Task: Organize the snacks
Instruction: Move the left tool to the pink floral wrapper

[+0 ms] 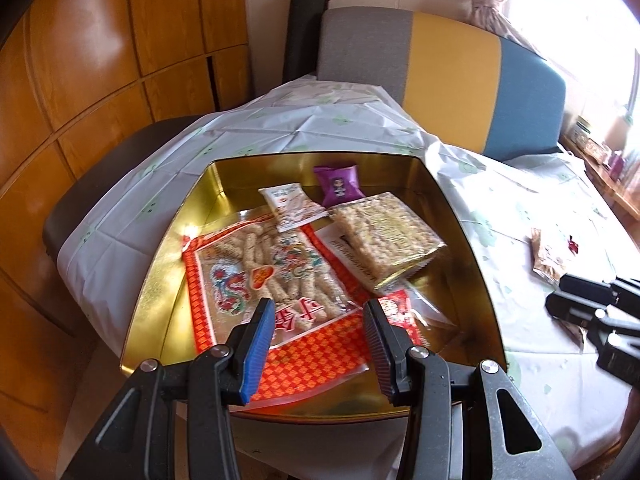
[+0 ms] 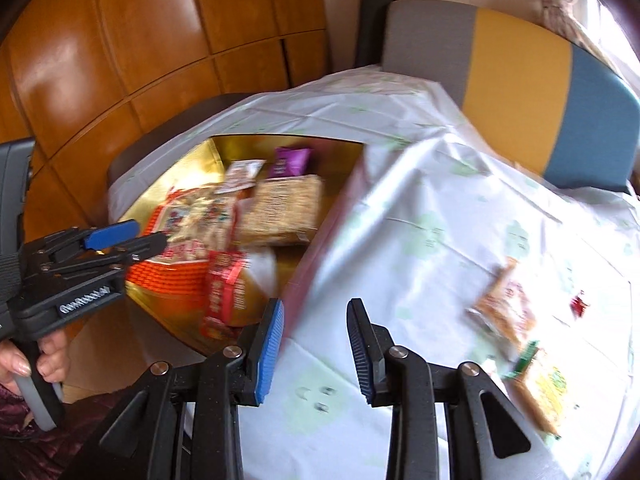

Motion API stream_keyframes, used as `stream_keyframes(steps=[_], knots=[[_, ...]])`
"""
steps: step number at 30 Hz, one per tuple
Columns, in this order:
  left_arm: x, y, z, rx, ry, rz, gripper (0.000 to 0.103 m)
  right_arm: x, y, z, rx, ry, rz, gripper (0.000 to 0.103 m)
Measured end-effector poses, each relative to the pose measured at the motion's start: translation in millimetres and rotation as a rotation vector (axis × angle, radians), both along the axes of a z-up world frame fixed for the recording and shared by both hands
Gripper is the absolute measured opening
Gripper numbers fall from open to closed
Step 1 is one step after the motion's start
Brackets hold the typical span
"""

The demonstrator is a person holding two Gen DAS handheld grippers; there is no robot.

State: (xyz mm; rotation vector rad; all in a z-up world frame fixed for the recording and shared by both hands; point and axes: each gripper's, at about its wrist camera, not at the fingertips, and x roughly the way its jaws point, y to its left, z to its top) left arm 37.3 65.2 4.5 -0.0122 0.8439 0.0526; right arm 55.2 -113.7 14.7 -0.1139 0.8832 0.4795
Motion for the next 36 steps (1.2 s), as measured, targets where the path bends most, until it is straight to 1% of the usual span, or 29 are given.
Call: stream_keyframes(steps=[8,15,18,20,22,23,26,29,31,33,36], knots=[[4,-23,4,0.008,0.000,-0.063,0.046,1,-71,3,-0.060,-0.007,-0.148,0.033],[9,-56,9,0.012,-0.001,-0.160,0.046,-5,-146,7,-0.136,-0.009,-0.302,0.035],[12,-76,11,0.006,0.009,-0.217,0.046,-7,-183,7,-0.158,-0.008,-0.394,0.036],[14,-92,12,-0.001,0.017,-0.265,0.046,-7,-209,7,-0.163,-0.007,-0.478,0.037],[17,-108,12,-0.020,0.045,-0.320,0.046,-5,-231,6,-0.132,0.001,-0.574,0.037],[20,-117,11,-0.042,0.069,-0.345,0.046,-5,-242,5,-0.107,0.003,-0.617,0.037],[28,-143,2,-0.100,0.149,-0.410,0.046,-4,-263,1,-0.022,0.038,-0.694,0.037],[36,-170,-12,-0.151,0.241,-0.458,0.046,-6,-272,3,0.001,0.032,-0.726,0.037],[39,-186,-20,-0.173,0.290,-0.482,0.046,-7,-273,4,0.019,0.035,-0.729,0.037],[41,-202,-26,-0.192,0.330,-0.508,0.046,-7,-272,4,0.023,0.030,-0.726,0.037],[45,-221,-34,-0.199,0.371,-0.520,0.046,-6,-269,4,0.025,0.032,-0.715,0.038]])
